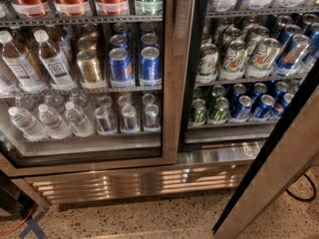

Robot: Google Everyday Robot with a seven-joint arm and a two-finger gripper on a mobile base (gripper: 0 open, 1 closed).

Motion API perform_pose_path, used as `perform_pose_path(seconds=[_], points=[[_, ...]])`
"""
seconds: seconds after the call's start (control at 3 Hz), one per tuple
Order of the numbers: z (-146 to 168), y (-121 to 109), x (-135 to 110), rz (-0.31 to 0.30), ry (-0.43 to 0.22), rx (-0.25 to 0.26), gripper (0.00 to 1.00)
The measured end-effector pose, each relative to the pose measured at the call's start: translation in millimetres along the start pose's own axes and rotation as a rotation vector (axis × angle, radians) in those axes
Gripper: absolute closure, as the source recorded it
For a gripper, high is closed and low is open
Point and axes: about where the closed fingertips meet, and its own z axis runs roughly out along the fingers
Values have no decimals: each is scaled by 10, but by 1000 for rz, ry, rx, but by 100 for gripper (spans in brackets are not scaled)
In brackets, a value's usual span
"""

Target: Open right fridge door

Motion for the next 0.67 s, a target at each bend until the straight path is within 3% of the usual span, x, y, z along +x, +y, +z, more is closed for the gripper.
perform_pose_path(seconds=[0.67], points=[[0, 0, 0, 0, 0, 0, 100]])
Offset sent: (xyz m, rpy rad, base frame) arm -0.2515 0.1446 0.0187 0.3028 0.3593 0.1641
